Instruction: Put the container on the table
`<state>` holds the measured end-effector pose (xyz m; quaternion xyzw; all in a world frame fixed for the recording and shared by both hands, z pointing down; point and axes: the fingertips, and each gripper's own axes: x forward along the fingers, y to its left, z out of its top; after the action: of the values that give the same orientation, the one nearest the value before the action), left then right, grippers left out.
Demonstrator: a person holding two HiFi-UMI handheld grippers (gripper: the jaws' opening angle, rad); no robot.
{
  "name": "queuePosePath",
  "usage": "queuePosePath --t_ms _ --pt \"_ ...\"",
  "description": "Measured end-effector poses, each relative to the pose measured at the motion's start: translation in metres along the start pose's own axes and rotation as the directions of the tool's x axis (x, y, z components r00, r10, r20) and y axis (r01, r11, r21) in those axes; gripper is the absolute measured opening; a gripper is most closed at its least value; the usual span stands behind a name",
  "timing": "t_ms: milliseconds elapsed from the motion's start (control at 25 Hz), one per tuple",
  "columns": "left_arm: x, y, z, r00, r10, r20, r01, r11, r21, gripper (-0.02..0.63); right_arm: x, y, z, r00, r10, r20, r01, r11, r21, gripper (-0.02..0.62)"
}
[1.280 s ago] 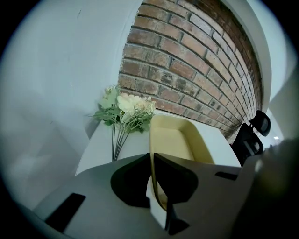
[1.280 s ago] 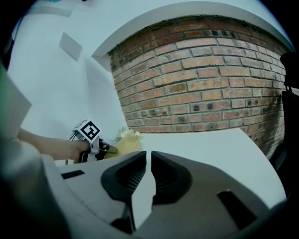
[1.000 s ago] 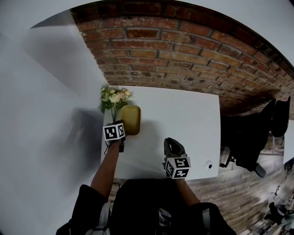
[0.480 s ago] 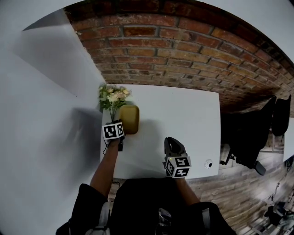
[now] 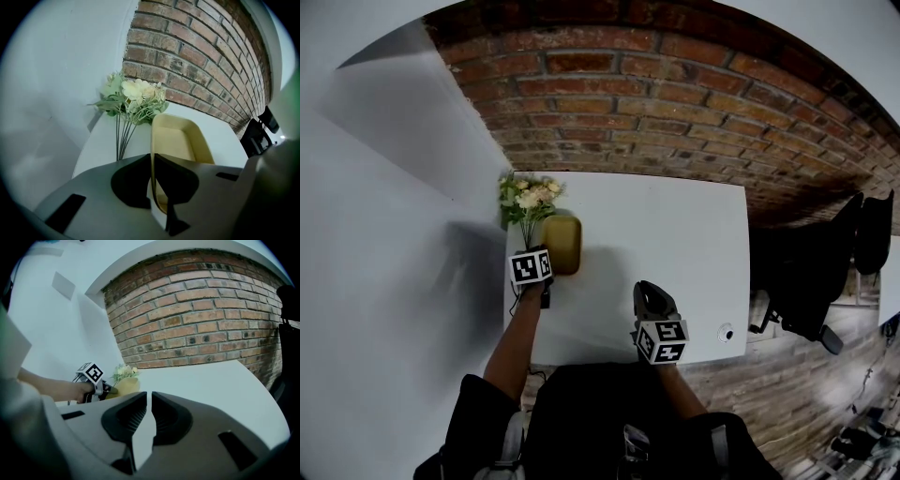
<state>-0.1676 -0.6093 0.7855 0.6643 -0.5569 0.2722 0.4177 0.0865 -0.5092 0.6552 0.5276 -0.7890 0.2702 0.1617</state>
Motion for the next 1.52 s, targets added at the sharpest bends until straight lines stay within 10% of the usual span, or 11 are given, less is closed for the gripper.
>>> queuePosePath --t_ms 760,1520 --pt "-0.048 -0.004 0.015 0.992 0.027 0.122 -0.034 0.998 0.054 0.032 -0.005 0.012 0.012 0.999 0.022 0.042 -0.022 1.0 -0.015 0.026" --pt "-0.186 -0.045 0.03 0.91 -0.039 0.412 -0.073 0.965 0.252 0.028 -0.036 0.059 0.075 0.962 0.143 0.232 -0.101 0.978 -0.184 0.024"
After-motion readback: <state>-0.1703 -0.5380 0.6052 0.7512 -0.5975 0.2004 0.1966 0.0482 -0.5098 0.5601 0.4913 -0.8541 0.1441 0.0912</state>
